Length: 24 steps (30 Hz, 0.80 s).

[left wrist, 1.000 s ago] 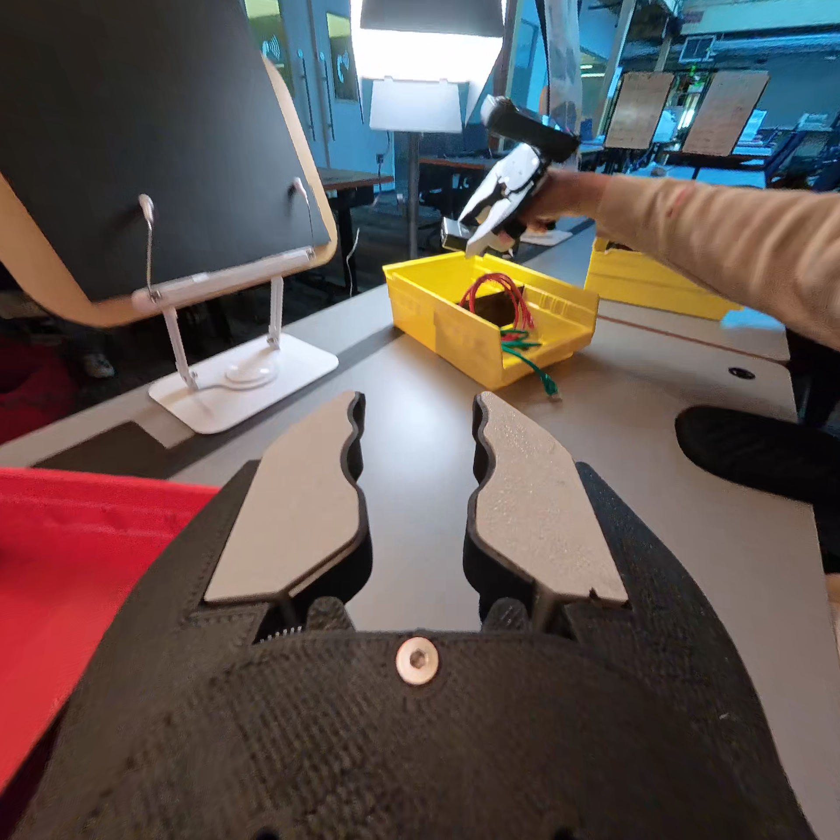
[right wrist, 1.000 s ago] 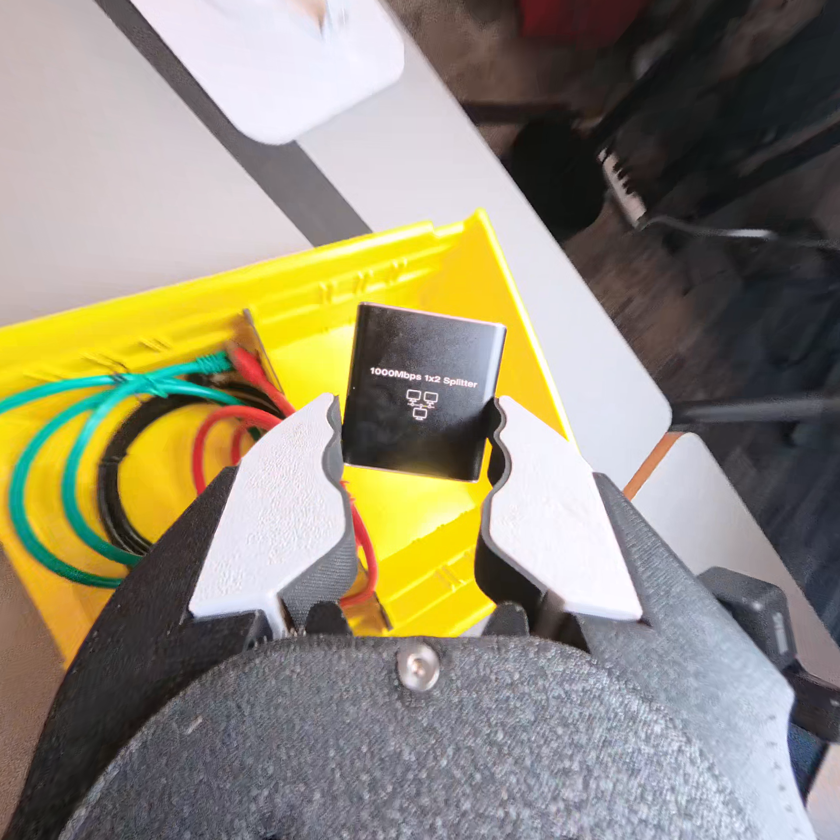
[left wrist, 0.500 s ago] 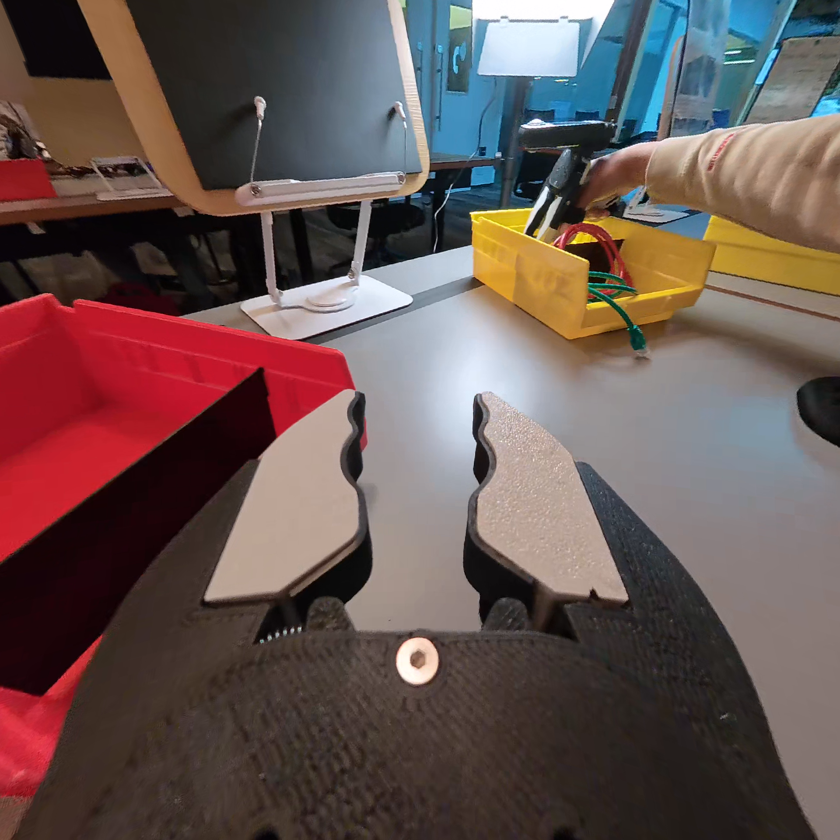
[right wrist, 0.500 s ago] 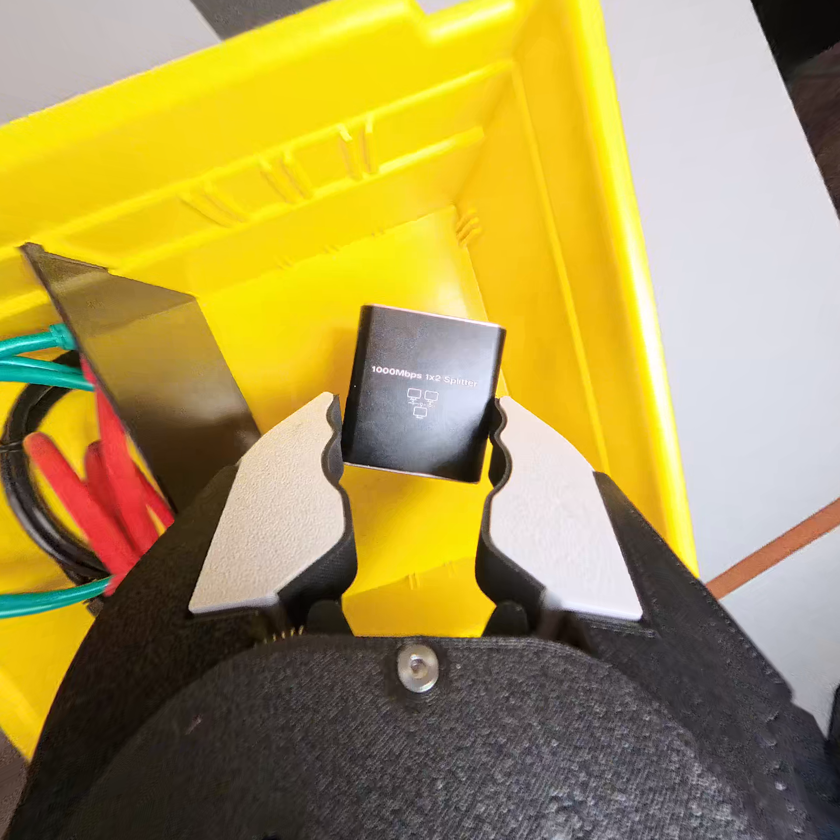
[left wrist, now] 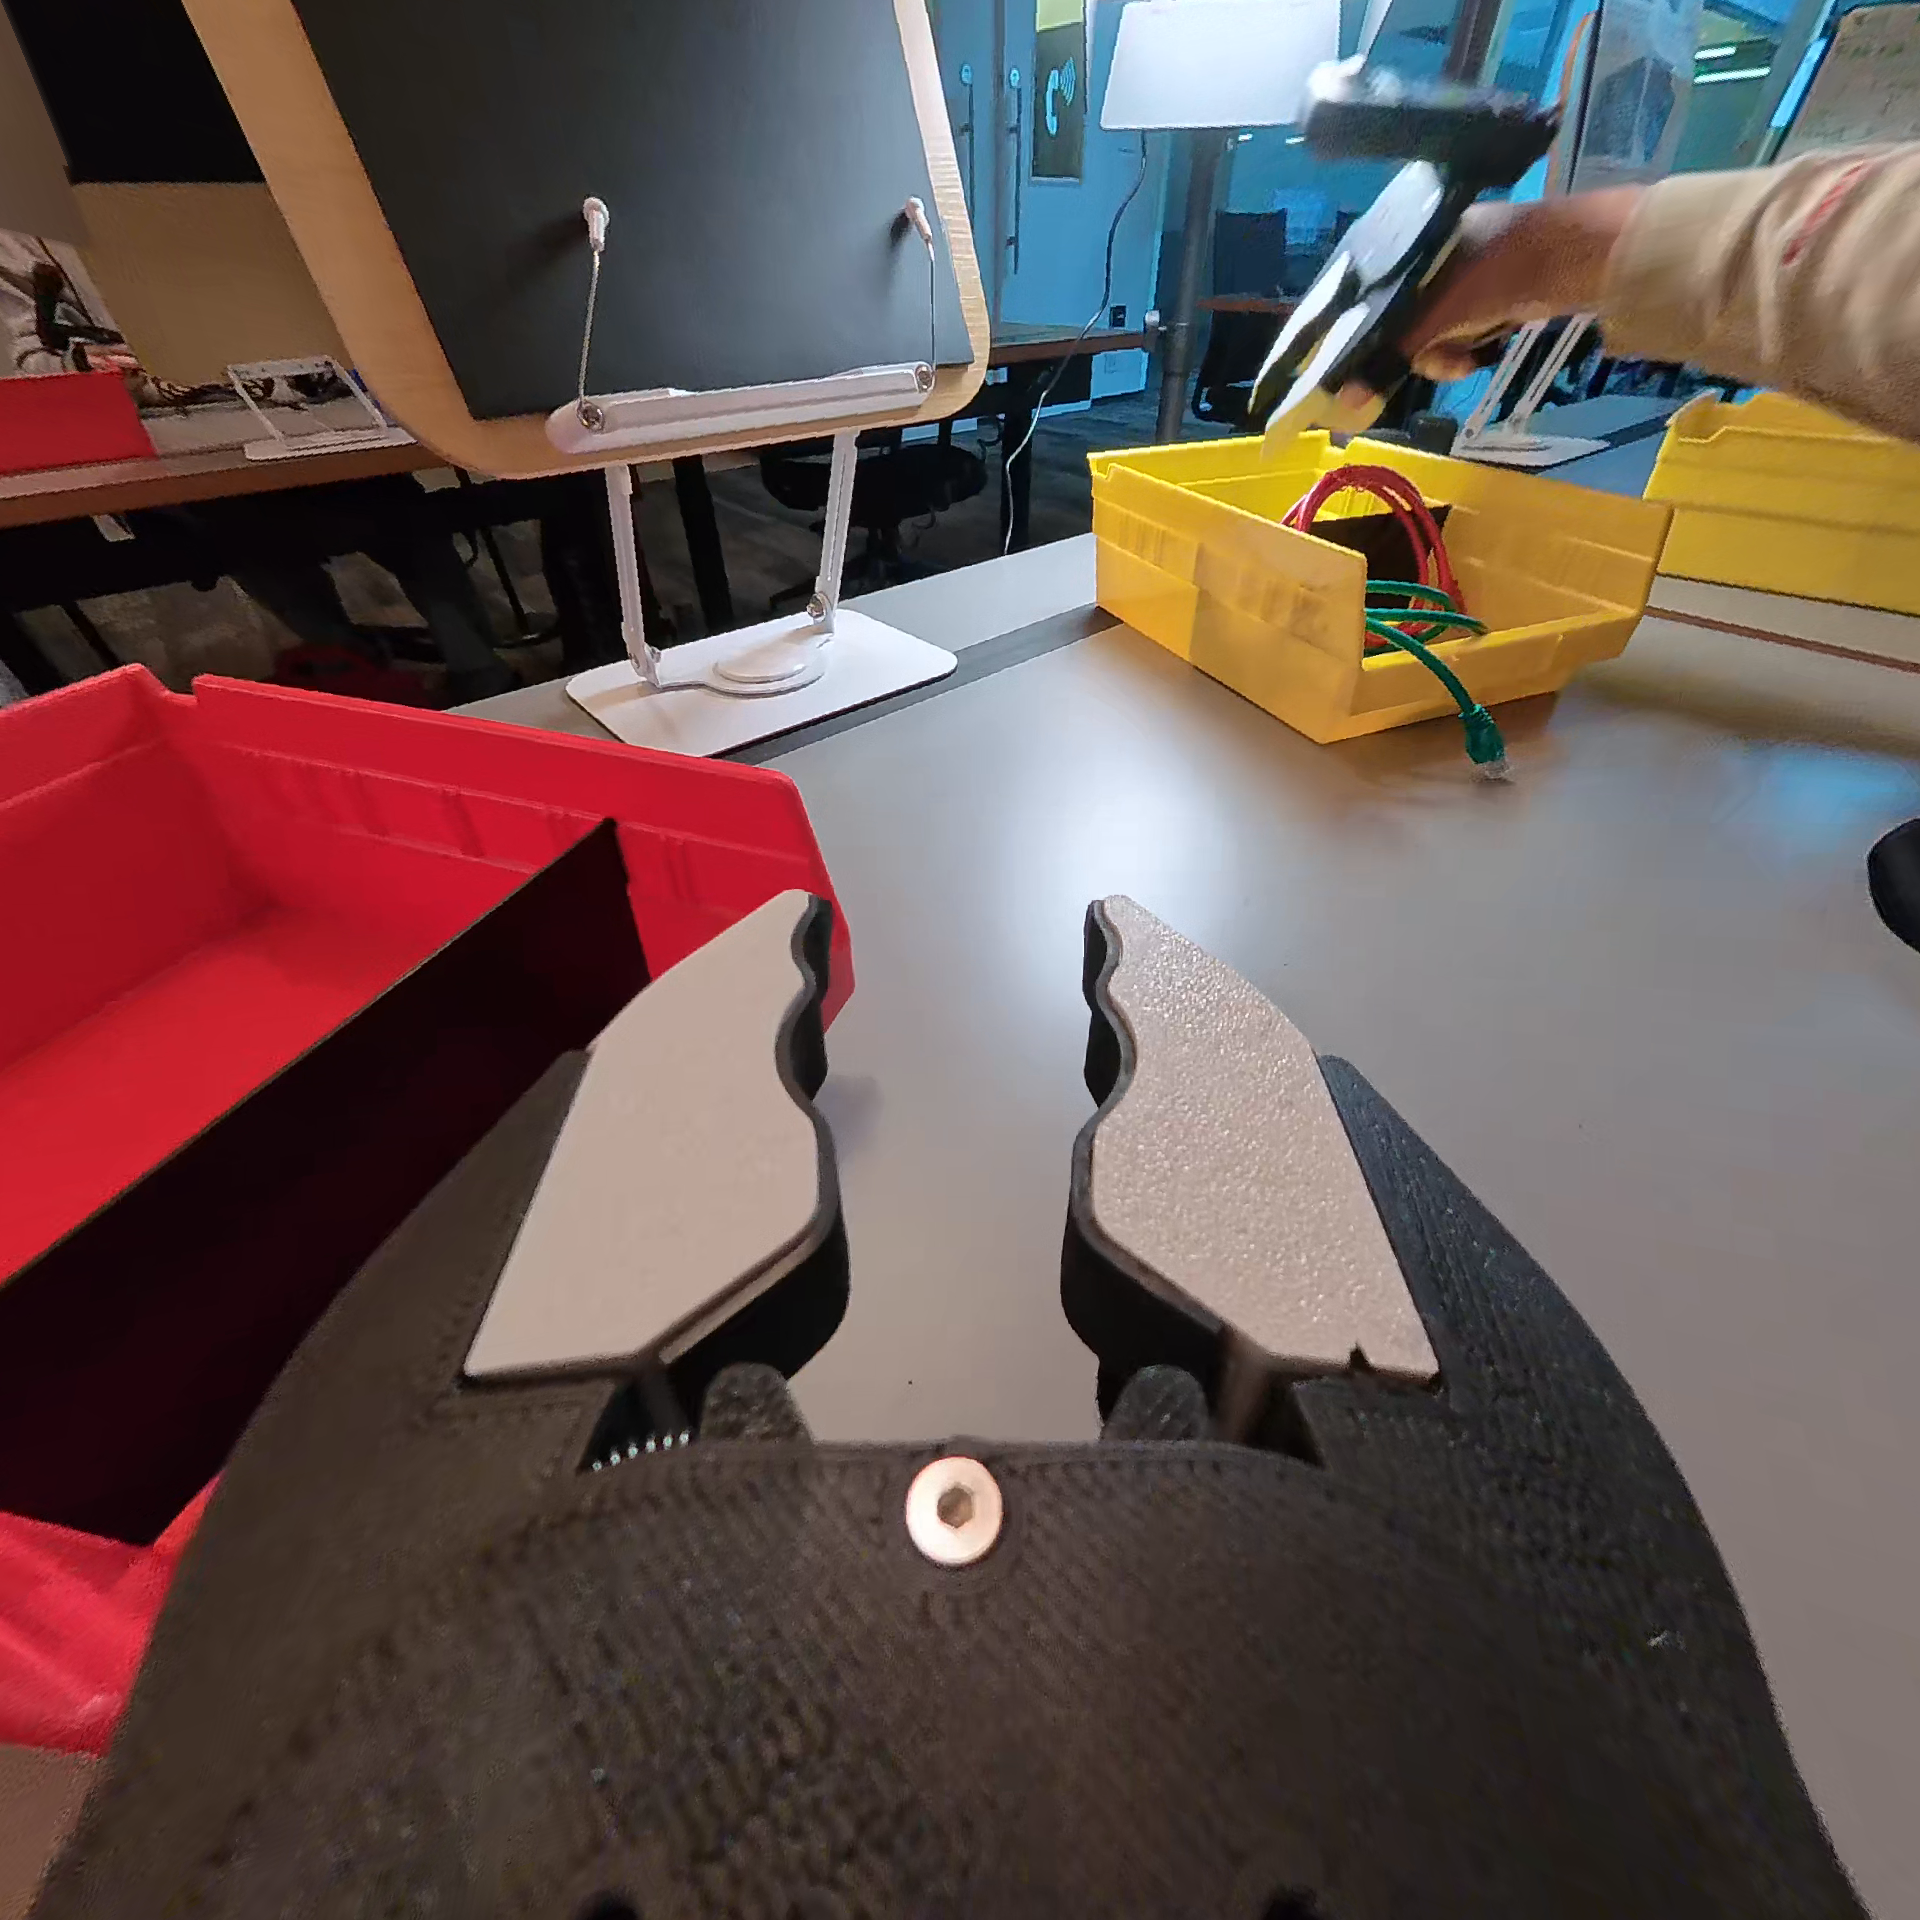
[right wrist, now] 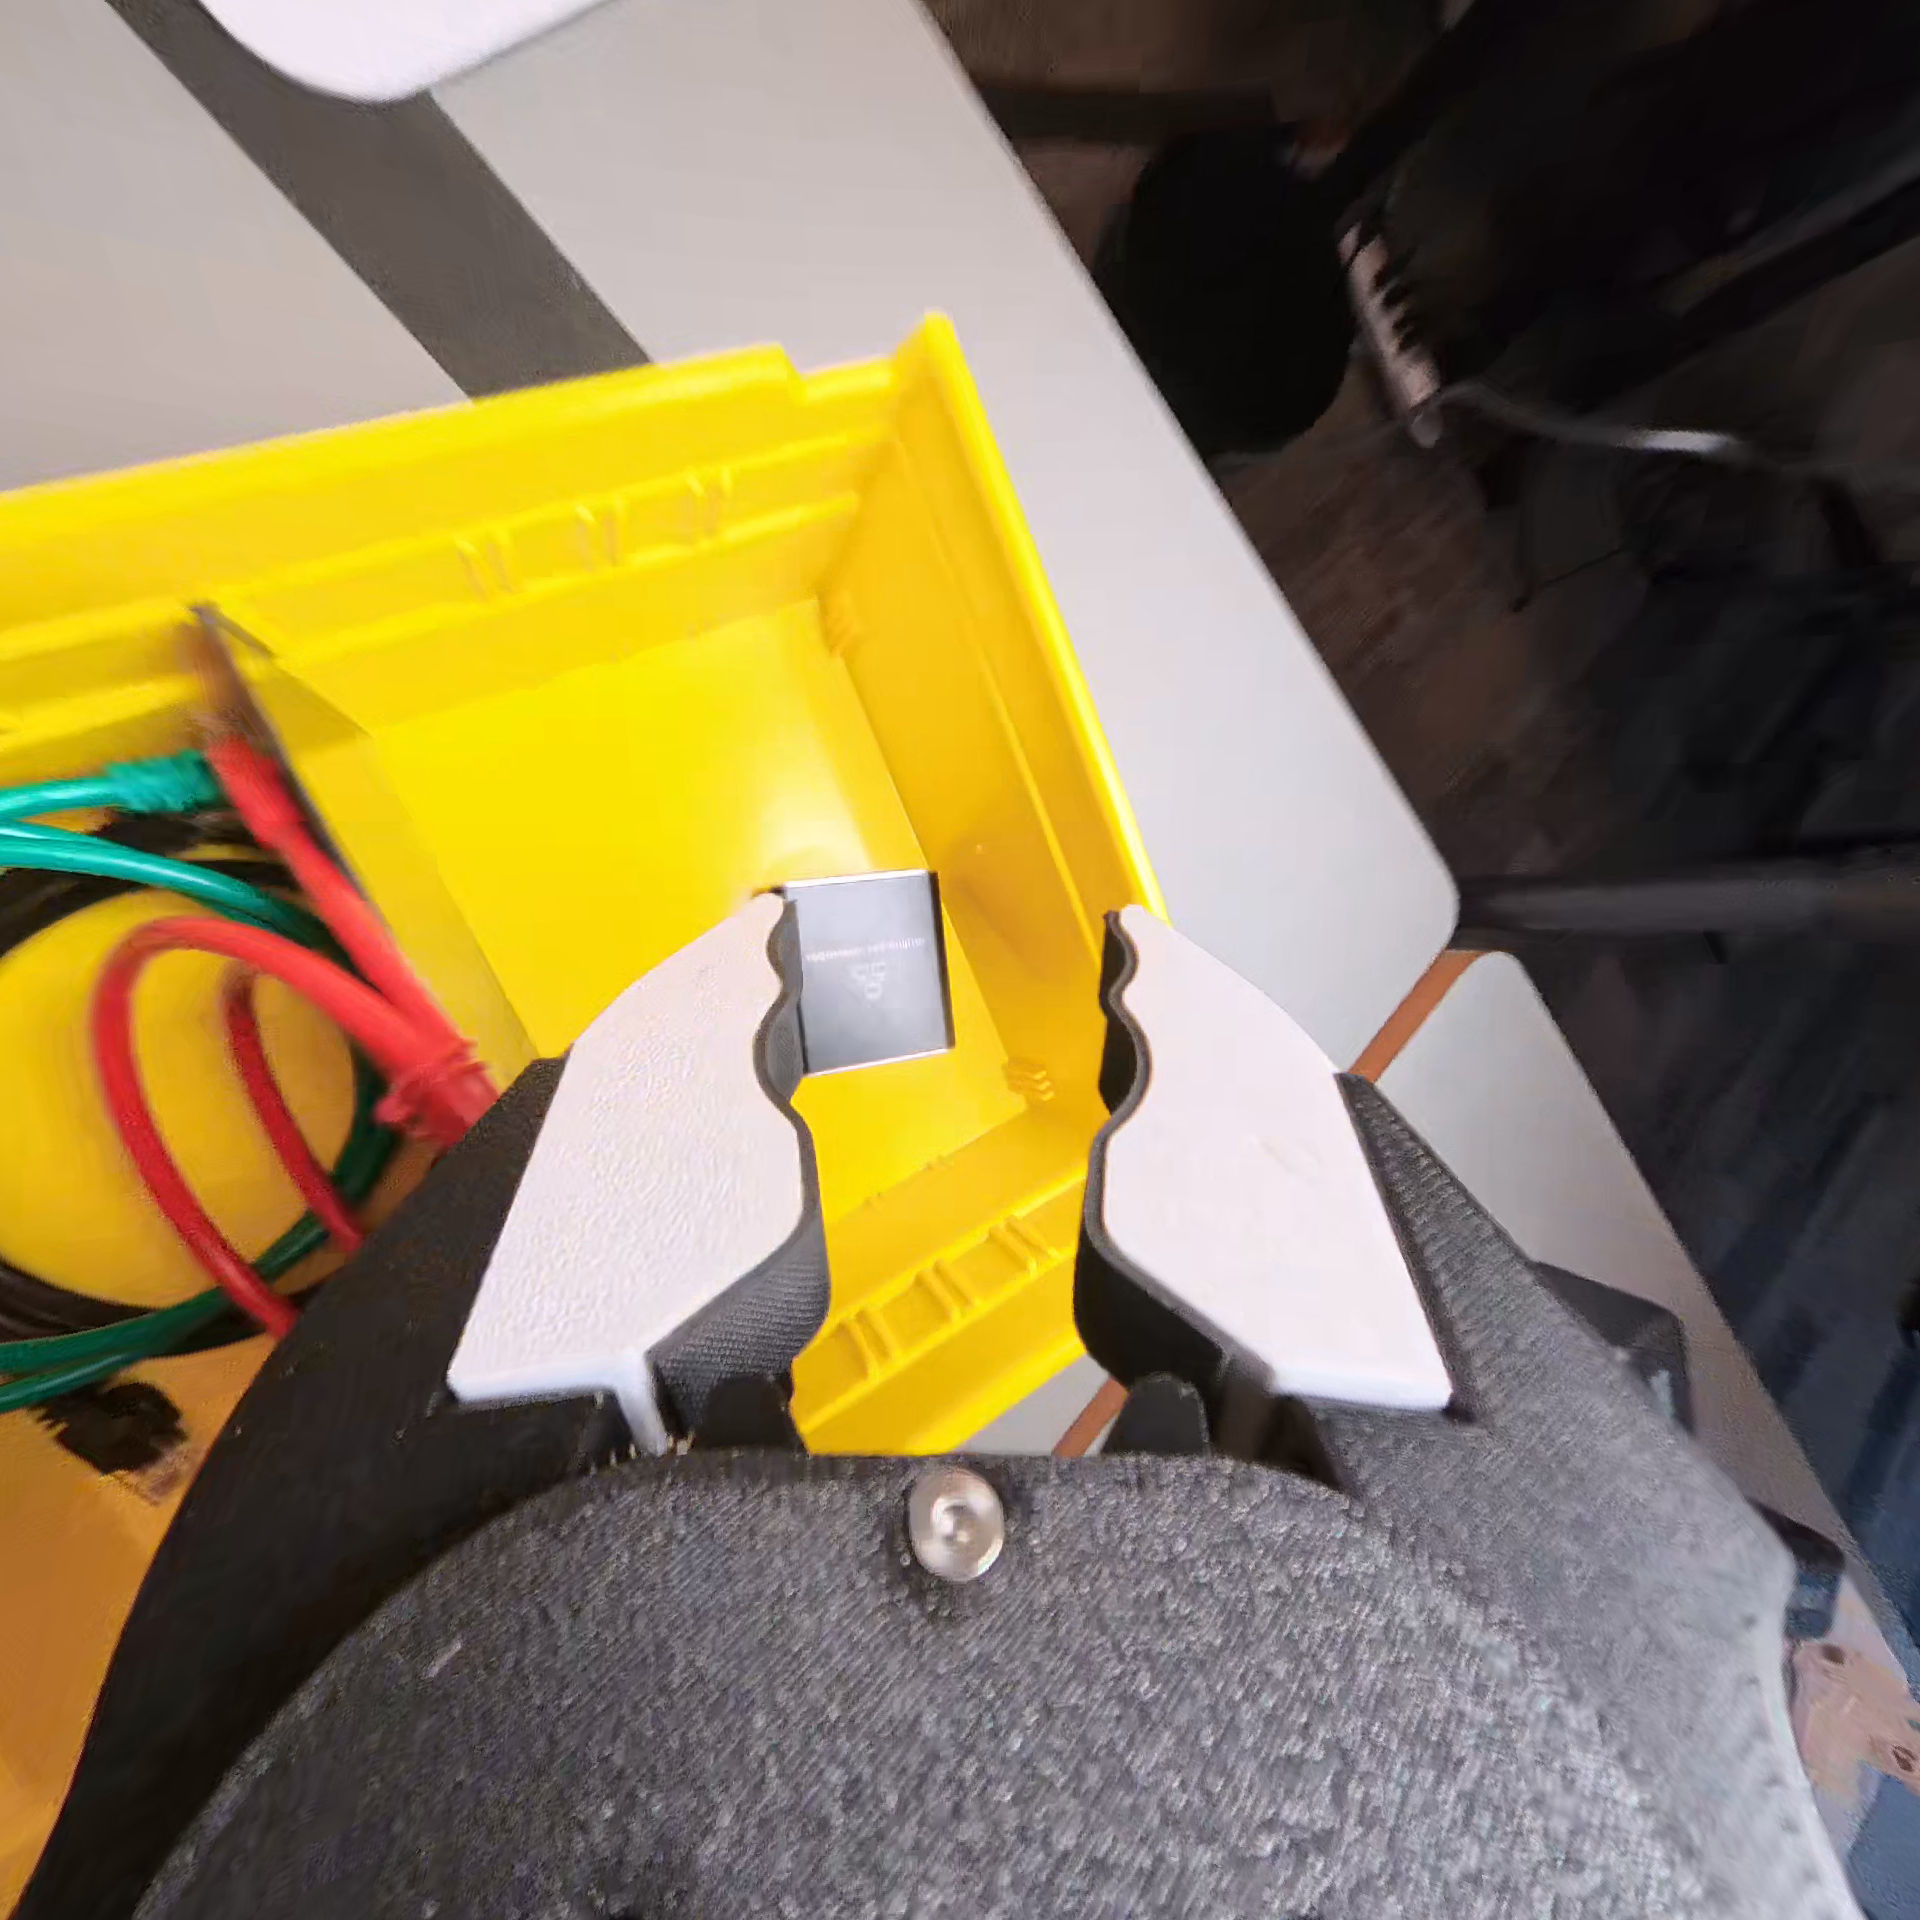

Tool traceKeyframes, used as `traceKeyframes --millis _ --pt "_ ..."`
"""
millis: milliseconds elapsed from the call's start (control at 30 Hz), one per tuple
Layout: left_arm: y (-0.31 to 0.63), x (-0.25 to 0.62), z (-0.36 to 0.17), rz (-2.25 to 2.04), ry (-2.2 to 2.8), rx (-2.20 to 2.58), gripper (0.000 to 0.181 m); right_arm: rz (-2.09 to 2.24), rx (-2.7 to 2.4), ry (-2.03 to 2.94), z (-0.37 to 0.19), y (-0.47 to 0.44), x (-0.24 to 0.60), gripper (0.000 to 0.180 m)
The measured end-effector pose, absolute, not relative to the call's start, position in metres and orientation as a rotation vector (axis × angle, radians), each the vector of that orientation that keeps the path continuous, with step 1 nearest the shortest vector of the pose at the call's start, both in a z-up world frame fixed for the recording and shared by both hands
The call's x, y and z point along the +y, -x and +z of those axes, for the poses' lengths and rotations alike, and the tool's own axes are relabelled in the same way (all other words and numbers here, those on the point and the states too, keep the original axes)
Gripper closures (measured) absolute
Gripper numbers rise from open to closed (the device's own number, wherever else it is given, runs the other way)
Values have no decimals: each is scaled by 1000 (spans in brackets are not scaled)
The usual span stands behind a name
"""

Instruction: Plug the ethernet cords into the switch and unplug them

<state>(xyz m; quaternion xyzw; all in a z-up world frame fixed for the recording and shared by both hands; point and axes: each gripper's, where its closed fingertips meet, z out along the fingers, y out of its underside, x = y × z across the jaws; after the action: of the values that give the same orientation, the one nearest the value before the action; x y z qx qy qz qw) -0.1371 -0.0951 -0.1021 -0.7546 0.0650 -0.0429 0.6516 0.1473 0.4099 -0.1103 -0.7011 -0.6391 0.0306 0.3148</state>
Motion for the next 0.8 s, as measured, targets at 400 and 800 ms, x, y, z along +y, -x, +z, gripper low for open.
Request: traceKeyframes --millis 400,800 --pt "147 -102 -100 -48 1785 182 132 288 -1805 1683 -115 -172 173 128" --pt "134 -113 -89 -10 1757 197 133 147 -1638 1948 -165 -134 189 99"
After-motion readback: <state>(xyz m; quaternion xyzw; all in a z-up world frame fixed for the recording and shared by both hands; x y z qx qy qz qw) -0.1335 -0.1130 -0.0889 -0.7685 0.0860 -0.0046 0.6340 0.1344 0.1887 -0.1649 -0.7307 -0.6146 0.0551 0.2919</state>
